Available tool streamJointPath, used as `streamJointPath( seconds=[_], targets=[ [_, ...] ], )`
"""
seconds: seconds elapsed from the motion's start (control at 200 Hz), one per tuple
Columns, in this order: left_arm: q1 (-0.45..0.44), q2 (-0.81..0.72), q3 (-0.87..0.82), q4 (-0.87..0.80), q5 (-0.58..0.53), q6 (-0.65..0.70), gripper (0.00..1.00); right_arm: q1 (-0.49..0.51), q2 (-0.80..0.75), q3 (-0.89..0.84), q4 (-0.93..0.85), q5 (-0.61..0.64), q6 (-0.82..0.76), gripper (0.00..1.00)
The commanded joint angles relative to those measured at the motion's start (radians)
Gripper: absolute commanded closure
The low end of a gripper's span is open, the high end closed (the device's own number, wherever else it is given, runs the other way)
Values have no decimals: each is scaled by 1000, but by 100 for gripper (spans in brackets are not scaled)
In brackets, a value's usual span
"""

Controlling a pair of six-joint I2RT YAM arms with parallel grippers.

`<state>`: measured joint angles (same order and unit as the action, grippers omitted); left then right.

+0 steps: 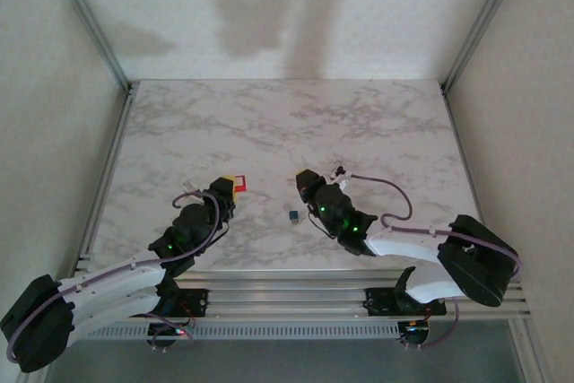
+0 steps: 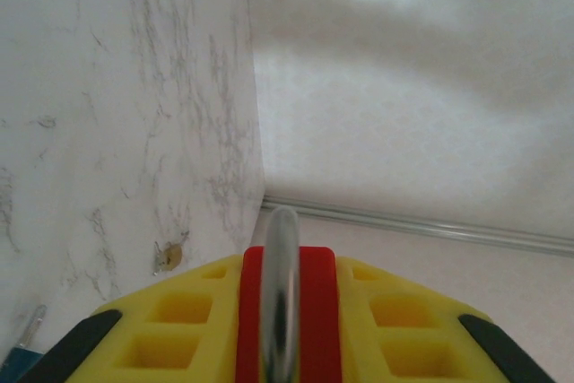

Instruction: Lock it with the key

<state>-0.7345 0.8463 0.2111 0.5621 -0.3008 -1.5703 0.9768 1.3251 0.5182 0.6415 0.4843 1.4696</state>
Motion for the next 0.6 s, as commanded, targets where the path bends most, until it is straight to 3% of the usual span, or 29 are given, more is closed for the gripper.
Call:
streamJointPath(
  seconds=[0.0,0.33,0.43,0.596],
  targets=[
    [46,20,-10,19,66,77,100,-15,-71,47,-141,-37,-124,100],
    [243,244,57,3,481,341,100,-32,-198,196,-526,-154,-436,100],
    [271,275,108,-94,499,443,100,-33,-221,228,-612,-179,-522,100],
    [314,272,182,-275,436,579,100,-35,-246,253,-722,-221,-627,100]
  ],
)
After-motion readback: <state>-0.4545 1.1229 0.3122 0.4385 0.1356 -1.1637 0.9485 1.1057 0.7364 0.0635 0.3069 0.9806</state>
